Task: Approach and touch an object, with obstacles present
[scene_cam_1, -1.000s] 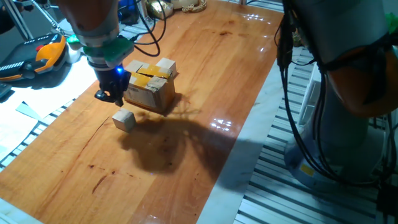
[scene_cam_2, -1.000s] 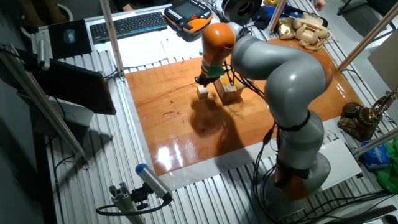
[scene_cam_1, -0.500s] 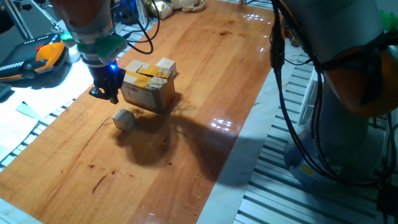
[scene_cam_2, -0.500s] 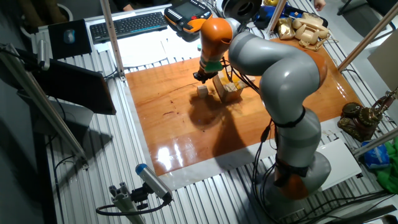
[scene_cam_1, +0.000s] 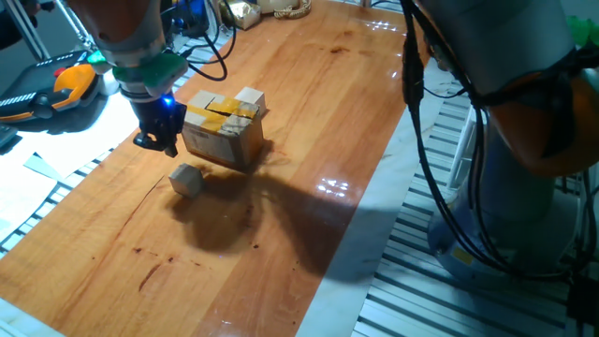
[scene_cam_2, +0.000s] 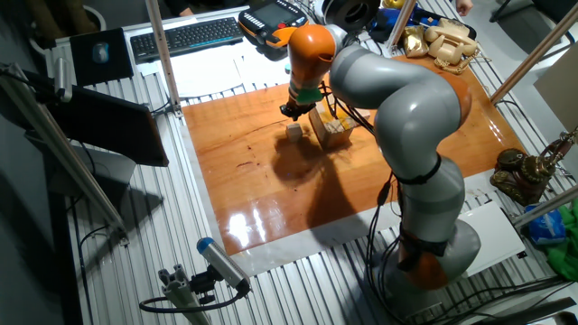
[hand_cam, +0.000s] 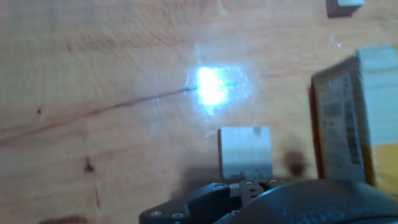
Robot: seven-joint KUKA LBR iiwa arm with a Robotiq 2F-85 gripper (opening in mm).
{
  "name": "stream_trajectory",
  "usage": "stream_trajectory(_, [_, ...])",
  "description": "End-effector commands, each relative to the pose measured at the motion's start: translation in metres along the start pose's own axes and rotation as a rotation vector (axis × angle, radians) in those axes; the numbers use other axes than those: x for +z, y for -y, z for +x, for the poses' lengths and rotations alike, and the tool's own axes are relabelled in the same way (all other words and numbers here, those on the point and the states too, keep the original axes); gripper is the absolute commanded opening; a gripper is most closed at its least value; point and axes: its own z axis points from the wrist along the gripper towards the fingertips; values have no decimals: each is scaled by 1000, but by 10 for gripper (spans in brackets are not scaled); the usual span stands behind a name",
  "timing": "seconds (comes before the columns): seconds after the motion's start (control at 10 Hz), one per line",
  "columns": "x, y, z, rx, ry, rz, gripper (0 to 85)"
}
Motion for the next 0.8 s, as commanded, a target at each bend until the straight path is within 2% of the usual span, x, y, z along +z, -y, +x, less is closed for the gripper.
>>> stream_trajectory(0.0, [0, 0, 0, -3, 7, 0, 0])
stream_trajectory(0.2, [0, 0, 0, -3, 27, -4, 0])
stream_trajectory(0.4, [0, 0, 0, 11, 27, -1, 0])
stream_trajectory(0.5, [0, -1, -3, 19, 24, -5, 0])
stream_trajectory(0.7, [10, -4, -13, 53, 45, -12, 0])
